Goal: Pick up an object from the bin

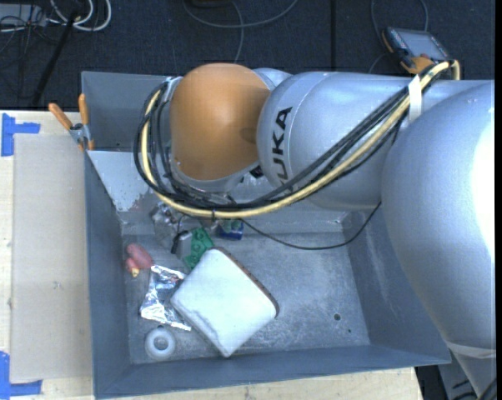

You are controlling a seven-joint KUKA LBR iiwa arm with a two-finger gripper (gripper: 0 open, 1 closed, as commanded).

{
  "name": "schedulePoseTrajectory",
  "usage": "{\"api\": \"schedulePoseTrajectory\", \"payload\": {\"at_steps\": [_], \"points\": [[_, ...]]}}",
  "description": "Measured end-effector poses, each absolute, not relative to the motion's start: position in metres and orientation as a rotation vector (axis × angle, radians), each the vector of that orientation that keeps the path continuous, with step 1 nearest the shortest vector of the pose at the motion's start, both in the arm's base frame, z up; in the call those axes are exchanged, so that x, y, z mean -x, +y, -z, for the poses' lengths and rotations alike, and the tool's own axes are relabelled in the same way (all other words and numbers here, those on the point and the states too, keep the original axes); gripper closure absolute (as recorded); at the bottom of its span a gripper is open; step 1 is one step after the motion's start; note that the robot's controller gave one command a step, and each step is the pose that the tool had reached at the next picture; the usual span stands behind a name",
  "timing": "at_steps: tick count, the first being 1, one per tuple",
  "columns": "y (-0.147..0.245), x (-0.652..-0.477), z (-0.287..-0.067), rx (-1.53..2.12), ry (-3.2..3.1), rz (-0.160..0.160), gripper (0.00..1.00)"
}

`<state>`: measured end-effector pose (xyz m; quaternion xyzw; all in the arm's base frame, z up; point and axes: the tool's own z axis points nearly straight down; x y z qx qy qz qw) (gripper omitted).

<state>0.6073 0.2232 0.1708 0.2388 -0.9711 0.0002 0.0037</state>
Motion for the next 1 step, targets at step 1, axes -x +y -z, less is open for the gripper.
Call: {"api": "schedulePoseTrajectory", "payload": {"at_steps": [1], "points": [[0.1630,-0.6032,-0.1407,-0.764,-3.043,-0.003,1.00]]}}
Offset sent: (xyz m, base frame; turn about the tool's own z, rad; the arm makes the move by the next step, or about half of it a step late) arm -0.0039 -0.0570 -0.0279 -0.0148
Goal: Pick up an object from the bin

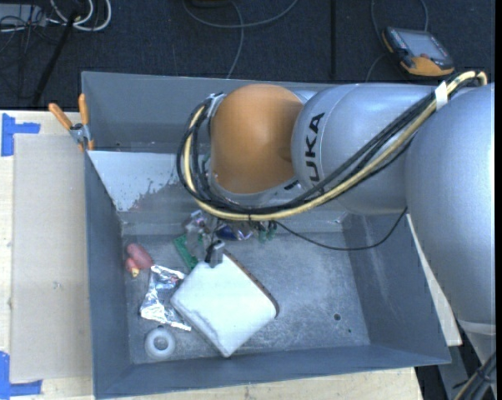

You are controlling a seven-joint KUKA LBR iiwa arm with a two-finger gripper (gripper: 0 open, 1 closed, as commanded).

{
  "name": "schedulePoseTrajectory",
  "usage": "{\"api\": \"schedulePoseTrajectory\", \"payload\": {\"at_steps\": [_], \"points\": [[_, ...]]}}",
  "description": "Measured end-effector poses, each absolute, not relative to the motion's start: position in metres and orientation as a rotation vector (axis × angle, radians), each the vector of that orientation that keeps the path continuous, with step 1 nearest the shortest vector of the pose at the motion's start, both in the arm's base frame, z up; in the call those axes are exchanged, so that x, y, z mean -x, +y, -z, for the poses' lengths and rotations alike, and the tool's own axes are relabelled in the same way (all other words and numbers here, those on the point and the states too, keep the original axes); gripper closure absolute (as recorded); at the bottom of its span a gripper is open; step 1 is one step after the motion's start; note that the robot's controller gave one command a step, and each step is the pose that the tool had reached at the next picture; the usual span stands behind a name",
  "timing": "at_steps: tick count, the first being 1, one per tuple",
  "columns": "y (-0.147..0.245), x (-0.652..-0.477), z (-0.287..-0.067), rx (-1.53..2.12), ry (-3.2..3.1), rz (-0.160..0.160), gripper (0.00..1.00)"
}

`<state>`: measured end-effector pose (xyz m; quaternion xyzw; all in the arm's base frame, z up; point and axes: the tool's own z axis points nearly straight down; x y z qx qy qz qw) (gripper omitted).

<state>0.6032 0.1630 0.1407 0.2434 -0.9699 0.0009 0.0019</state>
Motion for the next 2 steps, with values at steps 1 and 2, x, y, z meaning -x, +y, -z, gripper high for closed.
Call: {"api": "schedulePoseTrajectory", "payload": {"at_steps": [1,2], "points": [[0.166,-0.604,-0.142,-0.766,-3.047,0.001,0.00],[0.210,-0.592,-0.240,-0.956,-3.004,0.003,0.00]]}}
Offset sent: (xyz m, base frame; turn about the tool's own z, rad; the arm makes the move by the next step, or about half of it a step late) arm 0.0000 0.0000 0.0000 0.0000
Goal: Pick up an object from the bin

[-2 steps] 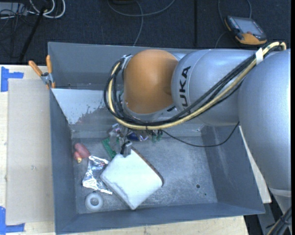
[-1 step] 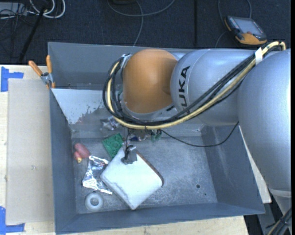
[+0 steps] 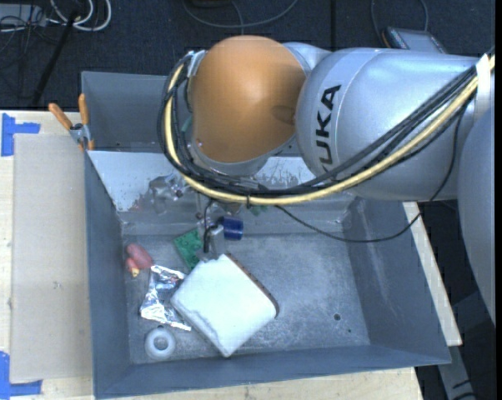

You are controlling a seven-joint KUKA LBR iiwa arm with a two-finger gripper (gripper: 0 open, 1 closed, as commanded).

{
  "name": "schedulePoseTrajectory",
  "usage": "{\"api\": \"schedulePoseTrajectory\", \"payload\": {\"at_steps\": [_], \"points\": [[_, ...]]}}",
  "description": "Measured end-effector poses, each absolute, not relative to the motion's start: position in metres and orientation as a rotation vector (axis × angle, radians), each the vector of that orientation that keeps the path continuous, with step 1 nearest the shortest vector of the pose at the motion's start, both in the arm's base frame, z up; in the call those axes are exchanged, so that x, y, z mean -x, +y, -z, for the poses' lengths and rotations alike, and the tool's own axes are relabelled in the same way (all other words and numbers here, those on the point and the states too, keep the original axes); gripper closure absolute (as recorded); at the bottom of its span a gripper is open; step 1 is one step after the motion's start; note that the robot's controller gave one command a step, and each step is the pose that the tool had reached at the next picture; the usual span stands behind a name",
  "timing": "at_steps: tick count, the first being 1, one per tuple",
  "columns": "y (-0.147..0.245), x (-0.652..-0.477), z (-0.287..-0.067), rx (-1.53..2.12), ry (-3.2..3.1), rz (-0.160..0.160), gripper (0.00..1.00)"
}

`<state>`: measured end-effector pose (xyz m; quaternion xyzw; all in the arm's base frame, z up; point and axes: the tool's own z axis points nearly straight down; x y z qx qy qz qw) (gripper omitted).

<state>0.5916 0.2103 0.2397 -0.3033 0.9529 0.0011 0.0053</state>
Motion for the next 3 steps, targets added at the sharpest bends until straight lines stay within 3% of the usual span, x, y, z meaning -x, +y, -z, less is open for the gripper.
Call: {"api": "schedulePoseTrajectory", "payload": {"at_steps": [1,2,3], "points": [[0.126,-0.588,-0.203,1.019,2.975,-0.001,0.00],[0.133,-0.599,-0.100,1.049,2.966,-0.002,0.00],[0.127,-0.611,-0.072,1.170,2.911,0.003,0.00]]}}
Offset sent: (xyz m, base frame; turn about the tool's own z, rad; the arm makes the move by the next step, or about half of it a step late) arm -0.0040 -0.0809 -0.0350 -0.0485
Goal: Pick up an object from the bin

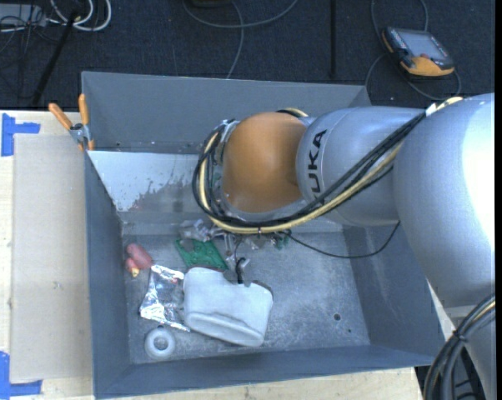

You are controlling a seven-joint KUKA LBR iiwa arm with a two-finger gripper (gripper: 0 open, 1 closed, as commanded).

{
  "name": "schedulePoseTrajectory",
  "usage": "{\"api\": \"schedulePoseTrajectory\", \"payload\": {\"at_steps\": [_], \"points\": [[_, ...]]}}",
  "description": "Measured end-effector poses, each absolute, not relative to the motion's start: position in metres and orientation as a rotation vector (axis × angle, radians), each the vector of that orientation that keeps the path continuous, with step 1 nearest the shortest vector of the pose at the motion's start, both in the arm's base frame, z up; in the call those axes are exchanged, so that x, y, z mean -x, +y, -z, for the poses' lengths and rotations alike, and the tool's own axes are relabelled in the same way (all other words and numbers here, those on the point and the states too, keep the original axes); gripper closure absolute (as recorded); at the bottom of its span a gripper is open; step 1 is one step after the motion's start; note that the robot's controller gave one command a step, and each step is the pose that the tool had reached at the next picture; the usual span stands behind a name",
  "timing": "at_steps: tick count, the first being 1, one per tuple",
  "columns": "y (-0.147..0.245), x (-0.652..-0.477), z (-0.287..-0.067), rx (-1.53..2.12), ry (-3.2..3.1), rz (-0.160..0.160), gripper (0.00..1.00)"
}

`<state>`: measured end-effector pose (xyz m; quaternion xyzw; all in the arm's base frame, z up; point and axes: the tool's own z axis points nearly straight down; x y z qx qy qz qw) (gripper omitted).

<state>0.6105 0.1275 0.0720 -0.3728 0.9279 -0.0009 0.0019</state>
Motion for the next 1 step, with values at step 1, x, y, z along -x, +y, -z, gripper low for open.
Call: {"api": "schedulePoseTrajectory", "payload": {"at_steps": [1], "points": [[0.1287,-0.6130,-0.0762,1.159,2.904,0.000,1.00]]}}
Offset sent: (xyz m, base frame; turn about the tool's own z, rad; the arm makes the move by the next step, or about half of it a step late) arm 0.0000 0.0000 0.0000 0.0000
